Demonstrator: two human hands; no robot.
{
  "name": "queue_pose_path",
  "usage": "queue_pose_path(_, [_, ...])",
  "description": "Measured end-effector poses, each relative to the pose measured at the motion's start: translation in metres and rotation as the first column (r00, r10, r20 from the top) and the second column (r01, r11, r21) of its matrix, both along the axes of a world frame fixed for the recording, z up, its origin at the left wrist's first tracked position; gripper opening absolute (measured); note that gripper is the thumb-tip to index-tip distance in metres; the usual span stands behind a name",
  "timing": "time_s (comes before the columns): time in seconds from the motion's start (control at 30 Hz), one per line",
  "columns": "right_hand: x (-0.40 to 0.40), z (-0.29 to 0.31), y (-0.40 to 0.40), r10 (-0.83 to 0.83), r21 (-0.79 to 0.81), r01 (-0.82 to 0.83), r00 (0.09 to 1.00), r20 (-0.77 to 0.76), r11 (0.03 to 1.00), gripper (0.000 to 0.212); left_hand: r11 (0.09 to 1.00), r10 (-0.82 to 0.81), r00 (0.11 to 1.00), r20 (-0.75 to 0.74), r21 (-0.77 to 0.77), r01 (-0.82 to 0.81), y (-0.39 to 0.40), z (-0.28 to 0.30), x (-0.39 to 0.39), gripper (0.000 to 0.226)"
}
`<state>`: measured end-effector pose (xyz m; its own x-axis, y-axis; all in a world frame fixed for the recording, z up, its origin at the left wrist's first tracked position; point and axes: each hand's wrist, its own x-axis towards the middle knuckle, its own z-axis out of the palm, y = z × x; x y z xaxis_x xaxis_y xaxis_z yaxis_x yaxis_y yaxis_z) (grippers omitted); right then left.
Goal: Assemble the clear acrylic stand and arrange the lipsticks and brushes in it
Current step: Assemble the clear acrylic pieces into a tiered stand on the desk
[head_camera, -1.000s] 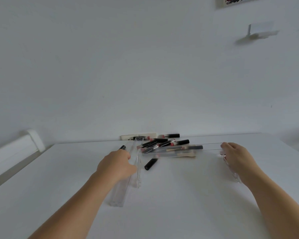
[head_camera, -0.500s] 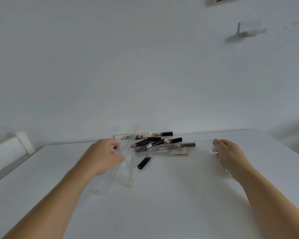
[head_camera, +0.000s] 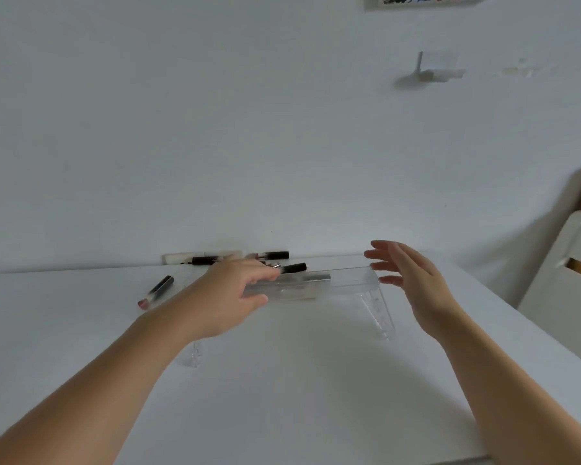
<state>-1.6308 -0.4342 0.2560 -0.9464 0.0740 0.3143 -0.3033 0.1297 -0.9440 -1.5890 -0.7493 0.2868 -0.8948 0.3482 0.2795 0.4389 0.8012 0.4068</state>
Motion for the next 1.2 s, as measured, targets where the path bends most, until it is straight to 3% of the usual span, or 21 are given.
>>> queue_pose_path(0.3, [-0.004,-0.026,-0.004,0.001,-0.002,-0.001,0.997,0.075,1.000,0.027,1.000,-0.011,1.000,-0.011,-0.014,0.011,0.015,-0.025,-0.014,0.045])
queue_pose_path(1.0, [-0.006,-0.034,-0.002,-0.086,0.086,0.077,0.991,0.099,0.993,0.037,1.000,-0.010,0.967,-0.256,-0.027,0.003,0.016,-0.043,-0.011,0.042])
queue_pose_path(1.13, [-0.006,-0.035,-0.003,-0.100,0.105,0.090,0.991,0.091,0.990,0.035,0.973,0.194,0.922,-0.335,0.188,-0.137,-0.008,-0.027,-0.011,0.029])
queue_pose_path(1.2, [-0.006,-0.034,-0.003,-0.102,0.105,0.093,0.991,0.086,0.990,0.036,0.914,0.367,0.891,-0.267,0.280,-0.293,-0.028,-0.025,-0.011,0.024])
